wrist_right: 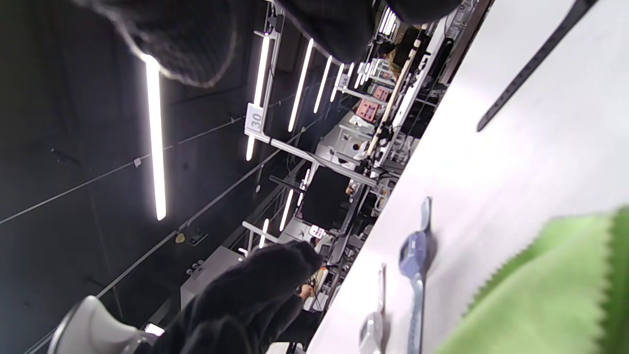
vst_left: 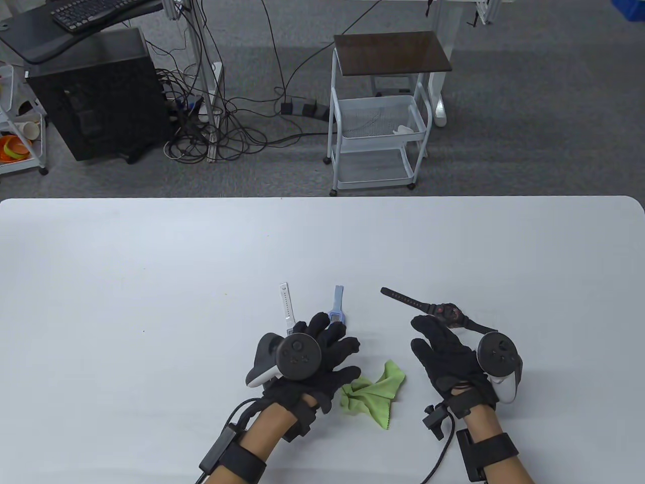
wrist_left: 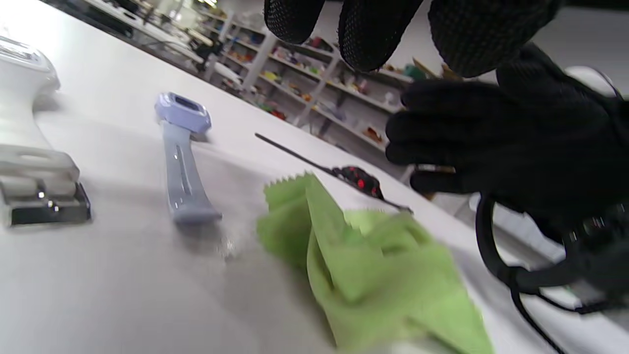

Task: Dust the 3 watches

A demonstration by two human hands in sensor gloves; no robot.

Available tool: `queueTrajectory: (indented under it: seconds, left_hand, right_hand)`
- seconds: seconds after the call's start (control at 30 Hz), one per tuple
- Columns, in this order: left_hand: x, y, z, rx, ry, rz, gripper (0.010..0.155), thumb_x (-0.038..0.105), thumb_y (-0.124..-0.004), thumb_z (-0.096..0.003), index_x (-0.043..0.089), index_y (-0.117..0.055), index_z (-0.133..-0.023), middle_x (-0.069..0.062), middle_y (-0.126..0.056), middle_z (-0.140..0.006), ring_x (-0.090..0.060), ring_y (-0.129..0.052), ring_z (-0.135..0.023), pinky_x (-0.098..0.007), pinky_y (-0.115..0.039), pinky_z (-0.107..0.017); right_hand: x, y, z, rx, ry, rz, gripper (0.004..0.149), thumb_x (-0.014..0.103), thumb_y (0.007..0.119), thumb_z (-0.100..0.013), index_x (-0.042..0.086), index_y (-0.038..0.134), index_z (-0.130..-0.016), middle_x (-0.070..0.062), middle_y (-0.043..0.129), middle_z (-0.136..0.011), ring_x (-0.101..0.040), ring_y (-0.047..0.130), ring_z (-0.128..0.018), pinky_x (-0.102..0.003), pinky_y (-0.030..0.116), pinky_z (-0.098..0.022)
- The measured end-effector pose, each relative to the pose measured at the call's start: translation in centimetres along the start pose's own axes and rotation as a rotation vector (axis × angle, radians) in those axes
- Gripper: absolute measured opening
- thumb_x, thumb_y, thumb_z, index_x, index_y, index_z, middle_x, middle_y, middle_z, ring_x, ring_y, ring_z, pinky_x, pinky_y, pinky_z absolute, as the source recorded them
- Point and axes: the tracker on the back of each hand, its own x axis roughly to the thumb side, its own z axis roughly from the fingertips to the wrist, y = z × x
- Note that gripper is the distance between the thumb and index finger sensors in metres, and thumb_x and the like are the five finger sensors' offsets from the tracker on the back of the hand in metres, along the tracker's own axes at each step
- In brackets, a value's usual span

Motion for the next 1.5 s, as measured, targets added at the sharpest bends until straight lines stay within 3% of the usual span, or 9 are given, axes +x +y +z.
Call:
queueTrajectory:
  seconds: [0.2, 0.33, 0.77, 0.93, 1.23, 1.5]
  left_hand:
    - [2.7, -1.6, -0.4, -0.186, -0.083, -0.229, 0.071, 0.071, -0.078, -0.0466, 0.026, -0.066, -0.101, -0.005, -0.048, -0.119, -0.043, -0.028, -0.116, -0.071, -0.025, -0.076]
    - [3.4, -3.0, -0.8, -0.325, -0.027, -0.501, 0.087, 0.074, -0.077, -0.0449, 0.024, -0.048, -0.11, -0.004, -0.034, -0.122, -0.041, -0.019, -0.117, -0.07, -0.021, -0.076]
    - [2.2, -4.3, -1.2, -0.294, -0.022, -0.489, 0.062, 0.057, -0.077, -0.0514, 0.03, -0.06, -0.105, -0.003, -0.043, -0.12, -0.04, -0.024, -0.116, -0.069, -0.023, -0.076]
    - [2.0, -4.2, -1.3, -0.237, -0.009, -0.45, 0.045, 0.051, -0.076, -0.0529, 0.034, -0.073, -0.095, -0.001, -0.052, -0.118, -0.039, -0.03, -0.115, -0.068, -0.026, -0.076]
    - [1.5, -4.2, -1.3, -0.213, -0.02, -0.342, 0.044, 0.047, -0.075, -0.0533, 0.024, -0.078, -0.091, -0.001, -0.058, -0.114, -0.039, -0.034, -0.115, -0.068, -0.029, -0.076]
    - [1.3, -2.5, -1.0, -0.138, -0.03, -0.181, 0.045, 0.046, -0.073, -0.054, 0.018, -0.078, -0.089, -0.003, -0.059, -0.113, -0.04, -0.034, -0.114, -0.068, -0.03, -0.076]
  right_hand:
    - [-0.1, 0.4, 0.0, 0.017, 0.003, 0.021, 0.079, 0.057, 0.072, -0.044, 0.003, 0.058, -0.099, -0.036, 0.042, -0.104, -0.066, 0.034, -0.089, -0.082, 0.017, -0.05]
    - [-0.2, 0.8, 0.0, 0.045, 0.014, 0.043, 0.079, 0.057, 0.071, -0.044, 0.002, 0.059, -0.099, -0.036, 0.042, -0.104, -0.067, 0.035, -0.088, -0.082, 0.017, -0.05]
    - [-0.3, 1.3, 0.0, 0.071, 0.029, 0.064, 0.078, 0.056, 0.071, -0.044, 0.002, 0.061, -0.098, -0.036, 0.043, -0.103, -0.067, 0.035, -0.088, -0.082, 0.017, -0.049]
    - [-0.3, 1.4, 0.0, 0.076, 0.033, 0.067, 0.077, 0.056, 0.071, -0.044, 0.002, 0.061, -0.098, -0.036, 0.043, -0.103, -0.067, 0.035, -0.088, -0.082, 0.017, -0.049]
    - [-0.3, 1.6, 0.0, 0.089, 0.044, 0.072, 0.077, 0.056, 0.071, -0.044, 0.001, 0.061, -0.097, -0.036, 0.043, -0.103, -0.067, 0.035, -0.088, -0.082, 0.016, -0.049]
    - [-0.3, 1.4, 0.0, 0.083, 0.053, 0.059, 0.077, 0.056, 0.072, -0.044, 0.001, 0.061, -0.098, -0.037, 0.042, -0.103, -0.067, 0.035, -0.088, -0.082, 0.016, -0.05]
